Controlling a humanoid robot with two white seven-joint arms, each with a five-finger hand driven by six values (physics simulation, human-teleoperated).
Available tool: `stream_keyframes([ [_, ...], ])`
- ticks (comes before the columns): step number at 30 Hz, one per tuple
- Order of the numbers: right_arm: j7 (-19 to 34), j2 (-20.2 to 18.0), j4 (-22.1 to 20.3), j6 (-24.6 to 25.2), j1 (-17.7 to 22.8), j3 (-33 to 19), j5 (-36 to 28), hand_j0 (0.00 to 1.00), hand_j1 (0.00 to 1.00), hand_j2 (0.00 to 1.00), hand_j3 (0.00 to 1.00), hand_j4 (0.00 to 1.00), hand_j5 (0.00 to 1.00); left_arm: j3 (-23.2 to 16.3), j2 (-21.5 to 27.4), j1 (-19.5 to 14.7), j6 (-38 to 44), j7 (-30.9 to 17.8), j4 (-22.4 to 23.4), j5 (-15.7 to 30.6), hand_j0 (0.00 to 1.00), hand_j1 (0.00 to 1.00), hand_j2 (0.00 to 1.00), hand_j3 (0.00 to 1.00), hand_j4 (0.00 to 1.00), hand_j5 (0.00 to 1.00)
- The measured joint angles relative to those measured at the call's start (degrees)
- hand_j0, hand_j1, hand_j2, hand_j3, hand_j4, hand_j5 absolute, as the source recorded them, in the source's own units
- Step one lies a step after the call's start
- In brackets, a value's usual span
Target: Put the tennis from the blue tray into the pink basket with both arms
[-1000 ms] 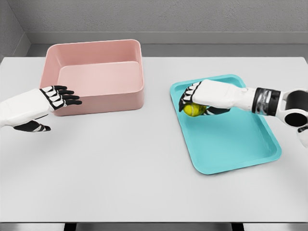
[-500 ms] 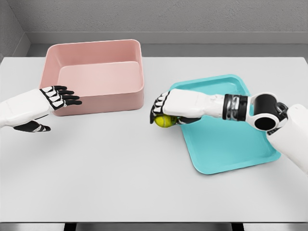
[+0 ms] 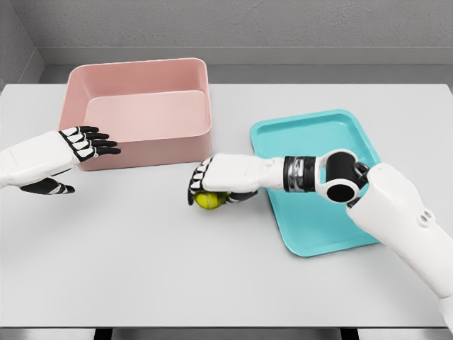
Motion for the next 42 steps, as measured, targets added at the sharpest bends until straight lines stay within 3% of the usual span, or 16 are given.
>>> stream_keyframes([
  [5, 0.41, 2.27, 1.53, 0.01, 0.18, 0.66, 2.36, 0.60, 0.60, 0.60, 0.60, 0.60, 0.60, -0.05, -0.03, 0.00, 0.00, -0.02, 0.01, 0.12, 1.00, 1.00, 1.00, 1.00, 1.00, 1.00],
  [6, 0.50, 2.49, 1.66, 0.01, 0.09, 0.75, 2.60, 0.65, 0.65, 0.65, 0.65, 0.65, 0.65, -0.06, -0.05, 0.00, 0.00, -0.01, 0.00, 0.13, 1.00, 1.00, 1.00, 1.00, 1.00, 1.00],
  [7, 0.56, 2.64, 1.74, 0.00, 0.09, 0.78, 2.76, 0.80, 0.80, 0.80, 0.80, 0.80, 0.80, -0.06, -0.07, 0.00, 0.00, -0.02, -0.01, 0.13, 1.00, 1.00, 1.00, 1.00, 1.00, 1.00],
  [9, 0.47, 2.83, 1.83, 0.01, 0.09, 0.71, 2.90, 0.87, 0.87, 0.87, 0.87, 0.87, 0.87, -0.06, -0.09, 0.00, 0.00, -0.03, -0.02, 0.16, 1.00, 1.00, 1.00, 1.00, 1.00, 1.00],
  [20, 0.63, 2.99, 2.01, 0.03, 0.18, 0.36, 3.17, 0.90, 0.90, 0.90, 0.90, 0.90, 0.90, -0.14, -0.50, -0.09, 0.00, -0.01, -0.12, 0.23, 1.00, 1.00, 1.00, 1.00, 1.00, 1.00],
  [24, 0.77, 2.46, 1.96, 0.02, 0.26, -0.30, 3.25, 1.00, 1.00, 1.00, 1.00, 1.00, 1.00, -0.15, -0.62, 0.00, 0.00, -0.02, -0.28, 0.41, 1.00, 1.00, 1.00, 1.00, 1.00, 1.00],
  [29, 0.61, 1.05, 1.93, 0.02, 0.26, -2.11, 3.15, 1.00, 1.00, 1.00, 1.00, 1.00, 1.00, -0.15, -0.59, 0.62, 0.00, -0.04, -0.41, 1.03, 1.00, 1.00, 1.00, 1.00, 1.00, 1.00],
  [32, 0.25, -1.97, 1.41, 0.02, 0.26, -4.04, 2.44, 1.00, 1.00, 1.00, 1.00, 1.00, 1.00, -0.73, -0.78, 0.44, 0.00, -0.08, -0.45, 1.67, 1.00, 1.00, 1.00, 1.00, 1.00, 1.00],
  [38, 0.07, -15.89, -0.46, 0.02, 0.44, -7.75, -3.54, 1.00, 1.00, 1.00, 1.00, 1.00, 1.00, -2.25, -3.08, 0.44, 0.00, -0.33, -0.98, 2.14, 1.00, 1.00, 1.00, 1.00, 1.00, 1.00],
  [42, 0.36, -22.38, -0.03, 0.00, 1.93, -9.52, -4.93, 1.00, 1.00, 1.00, 1.00, 1.00, 1.00, -2.50, -5.18, 0.35, 0.00, -0.60, -1.98, 1.69, 1.00, 1.00, 1.00, 1.00, 1.00, 1.00],
])
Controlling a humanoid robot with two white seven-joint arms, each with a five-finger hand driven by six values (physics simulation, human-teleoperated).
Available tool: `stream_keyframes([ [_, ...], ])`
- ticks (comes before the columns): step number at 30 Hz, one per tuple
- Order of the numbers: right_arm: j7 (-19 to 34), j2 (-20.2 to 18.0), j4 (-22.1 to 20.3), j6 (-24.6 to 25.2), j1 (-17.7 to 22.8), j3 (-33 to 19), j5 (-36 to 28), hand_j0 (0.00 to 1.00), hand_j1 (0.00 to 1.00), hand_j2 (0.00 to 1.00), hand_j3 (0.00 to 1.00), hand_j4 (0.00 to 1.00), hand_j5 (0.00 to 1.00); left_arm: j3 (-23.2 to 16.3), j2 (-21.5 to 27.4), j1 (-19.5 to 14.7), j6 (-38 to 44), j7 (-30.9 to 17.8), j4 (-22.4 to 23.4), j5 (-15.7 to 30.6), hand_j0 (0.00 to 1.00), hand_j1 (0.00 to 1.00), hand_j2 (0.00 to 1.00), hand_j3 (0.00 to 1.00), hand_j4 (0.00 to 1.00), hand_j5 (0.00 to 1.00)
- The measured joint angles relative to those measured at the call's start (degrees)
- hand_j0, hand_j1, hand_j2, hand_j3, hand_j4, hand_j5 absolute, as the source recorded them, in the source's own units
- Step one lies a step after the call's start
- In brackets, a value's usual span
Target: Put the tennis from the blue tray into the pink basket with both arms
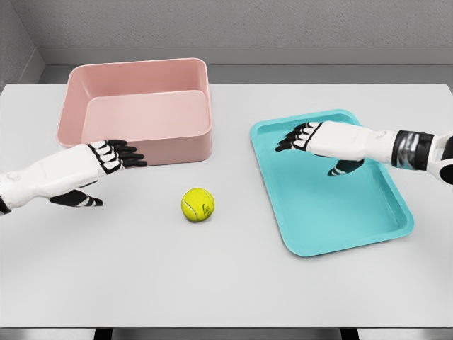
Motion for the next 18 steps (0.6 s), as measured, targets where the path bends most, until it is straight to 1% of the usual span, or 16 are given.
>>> stream_keyframes([
  [3, 0.44, -1.74, 0.38, 0.01, 0.79, -1.47, -0.30, 1.00, 1.00, 1.00, 1.00, 1.00, 1.00, -0.24, -1.75, -0.35, 0.00, -0.16, -0.48, -0.24, 1.00, 1.00, 1.00, 1.00, 1.00, 1.00],
  [10, 0.68, -2.97, 0.36, 0.02, 0.79, -2.59, -0.57, 1.00, 1.00, 1.00, 1.00, 1.00, 1.00, -1.48, -5.62, -1.58, 0.00, -0.64, -1.02, -0.37, 1.00, 1.00, 1.00, 1.00, 1.00, 1.00],
  [12, 0.67, -4.07, 0.31, 0.02, 0.79, -3.24, -0.64, 1.00, 1.00, 1.00, 1.00, 1.00, 1.00, -1.58, -6.78, -1.93, -0.01, -1.40, -1.04, -0.35, 1.00, 1.00, 1.00, 1.00, 1.00, 1.00],
  [15, 0.61, -7.27, 0.26, 0.02, 0.97, -4.26, -1.36, 1.00, 1.00, 1.00, 1.00, 1.00, 1.00, -1.65, -8.13, -2.02, -0.01, -3.65, -1.04, -0.21, 1.00, 1.00, 1.00, 1.00, 1.00, 1.00],
  [18, 0.69, -9.89, -0.29, 0.02, 1.58, -4.61, -2.49, 1.00, 1.00, 1.00, 1.00, 1.00, 1.00, -1.66, -9.65, -2.19, -0.02, -8.23, -1.04, 0.38, 1.00, 1.00, 1.00, 1.00, 1.00, 1.00],
])
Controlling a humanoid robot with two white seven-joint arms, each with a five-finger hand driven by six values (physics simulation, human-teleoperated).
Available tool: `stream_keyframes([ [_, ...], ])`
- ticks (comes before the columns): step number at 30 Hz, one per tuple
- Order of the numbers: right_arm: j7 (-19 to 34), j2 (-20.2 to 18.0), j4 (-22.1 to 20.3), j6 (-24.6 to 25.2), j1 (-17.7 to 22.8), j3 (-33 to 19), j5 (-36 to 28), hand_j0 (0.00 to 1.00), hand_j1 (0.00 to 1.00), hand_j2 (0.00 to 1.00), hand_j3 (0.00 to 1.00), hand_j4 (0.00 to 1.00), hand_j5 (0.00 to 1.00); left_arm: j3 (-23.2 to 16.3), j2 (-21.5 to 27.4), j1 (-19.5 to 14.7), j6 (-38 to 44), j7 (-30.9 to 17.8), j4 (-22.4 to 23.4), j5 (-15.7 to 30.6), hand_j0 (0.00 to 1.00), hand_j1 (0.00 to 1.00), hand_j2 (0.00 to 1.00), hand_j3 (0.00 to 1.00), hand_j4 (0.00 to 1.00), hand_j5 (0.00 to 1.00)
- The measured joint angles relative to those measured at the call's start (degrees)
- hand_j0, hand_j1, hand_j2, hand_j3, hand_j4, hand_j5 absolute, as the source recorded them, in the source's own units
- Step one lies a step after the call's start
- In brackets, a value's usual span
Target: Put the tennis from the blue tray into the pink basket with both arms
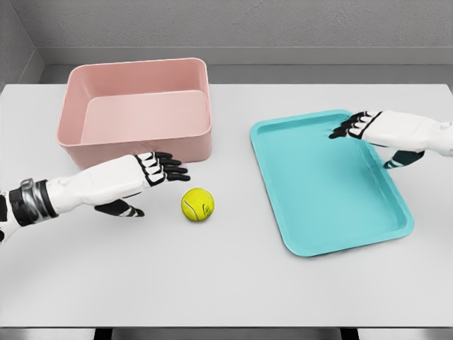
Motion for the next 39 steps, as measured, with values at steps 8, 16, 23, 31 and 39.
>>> stream_keyframes([
  [8, 0.15, -1.42, -3.06, 0.00, 1.23, -0.14, -0.65, 1.00, 1.00, 1.00, 1.00, 1.00, 1.00, -0.08, -1.29, -0.53, -0.03, -3.85, 0.08, 6.06, 1.00, 1.00, 1.00, 1.00, 1.00, 1.00],
  [16, 0.73, -1.51, -3.59, 0.00, 1.93, -0.14, -0.70, 1.00, 1.00, 1.00, 1.00, 1.00, 1.00, -3.89, -2.67, -6.33, -0.04, -9.08, 0.30, 11.84, 1.00, 1.00, 1.00, 1.00, 1.00, 1.00],
  [23, 0.87, -1.90, -3.04, 0.00, 1.76, -0.15, -0.75, 1.00, 1.00, 1.00, 1.00, 1.00, 1.00, -6.69, -2.79, -6.85, -0.07, -10.45, 0.45, 12.83, 1.00, 1.00, 1.00, 1.00, 1.00, 1.00],
  [31, 0.83, -3.22, -3.00, 0.00, 1.93, -0.14, -0.79, 1.00, 1.00, 1.00, 1.00, 1.00, 1.00, -7.39, -2.36, -8.17, -0.07, -10.59, 0.34, 14.31, 1.00, 1.00, 1.00, 1.00, 1.00, 1.00],
  [39, 0.77, -3.50, -3.18, 0.00, 2.20, -0.10, -0.79, 1.00, 1.00, 1.00, 1.00, 1.00, 1.00, -8.56, -2.20, -9.67, -0.07, -13.32, 1.16, 17.22, 1.00, 1.00, 1.00, 1.00, 1.00, 1.00],
])
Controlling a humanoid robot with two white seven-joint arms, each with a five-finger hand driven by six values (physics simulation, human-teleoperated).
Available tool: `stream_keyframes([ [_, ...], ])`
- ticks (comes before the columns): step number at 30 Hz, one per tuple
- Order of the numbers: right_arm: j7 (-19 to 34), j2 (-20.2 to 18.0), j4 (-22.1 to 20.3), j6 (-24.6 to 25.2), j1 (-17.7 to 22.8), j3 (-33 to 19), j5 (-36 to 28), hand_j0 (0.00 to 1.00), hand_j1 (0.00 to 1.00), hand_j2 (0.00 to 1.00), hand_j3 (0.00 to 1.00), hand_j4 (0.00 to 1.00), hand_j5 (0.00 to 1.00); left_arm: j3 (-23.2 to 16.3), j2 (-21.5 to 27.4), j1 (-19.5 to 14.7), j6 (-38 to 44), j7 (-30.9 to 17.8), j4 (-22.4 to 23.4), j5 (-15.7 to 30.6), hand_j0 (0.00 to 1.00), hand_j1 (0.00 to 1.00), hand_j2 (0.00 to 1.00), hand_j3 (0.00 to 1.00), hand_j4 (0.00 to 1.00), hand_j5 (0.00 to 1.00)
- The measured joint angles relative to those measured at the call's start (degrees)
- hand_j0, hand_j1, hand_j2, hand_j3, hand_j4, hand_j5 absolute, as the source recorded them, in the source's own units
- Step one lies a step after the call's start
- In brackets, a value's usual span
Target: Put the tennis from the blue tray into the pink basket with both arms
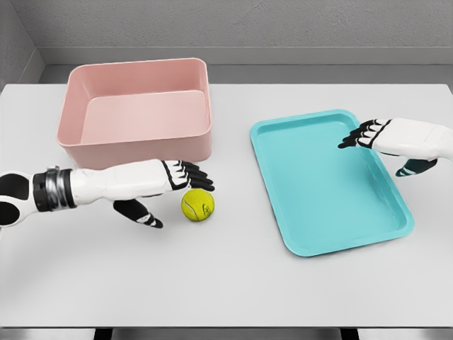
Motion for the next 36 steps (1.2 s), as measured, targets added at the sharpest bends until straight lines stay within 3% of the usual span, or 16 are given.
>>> stream_keyframes([
  [7, 0.04, 0.29, -0.17, 0.00, 0.00, 0.10, -0.01, 1.00, 1.00, 1.00, 1.00, 1.00, 1.00, -0.17, -0.51, -2.55, -0.02, -5.07, 1.61, 2.25, 1.00, 1.00, 1.00, 1.00, 1.00, 1.00],
  [18, 0.06, 0.37, -0.20, 0.00, -0.09, 0.29, 0.01, 1.00, 1.00, 1.00, 1.00, 1.00, 1.00, -1.33, -1.51, -4.39, -0.04, -8.17, 1.60, 5.16, 1.00, 1.00, 1.00, 1.00, 1.00, 1.00],
  [20, 0.06, 0.37, -0.21, 0.00, -0.09, 0.30, 0.03, 1.00, 1.00, 1.00, 1.00, 1.00, 1.00, -3.33, -1.43, -8.88, 0.03, -8.98, 2.40, 7.44, 1.00, 1.00, 1.00, 1.00, 1.00, 1.00],
  [21, 0.06, 0.35, -0.23, 0.00, 0.00, 0.30, 0.04, 1.00, 1.00, 1.00, 1.00, 1.00, 1.00, -4.85, -1.41, -9.40, 0.01, -9.32, 2.97, 8.47, 1.00, 1.00, 1.00, 1.00, 1.00, 1.00],
  [27, 0.06, 0.36, -0.43, 0.00, 0.00, 0.37, 0.07, 1.00, 1.00, 1.00, 1.00, 1.00, 1.00, -8.67, -1.31, -9.49, -0.05, -10.11, 5.81, 12.28, 1.00, 1.00, 1.00, 1.00, 1.00, 1.00],
  [36, 0.09, 0.37, -0.46, 0.00, -0.09, 0.48, 0.08, 1.00, 1.00, 1.00, 1.00, 1.00, 1.00, -10.08, -2.21, -11.51, -0.02, -11.77, 9.23, 16.55, 1.00, 1.00, 1.00, 1.00, 1.00, 1.00],
])
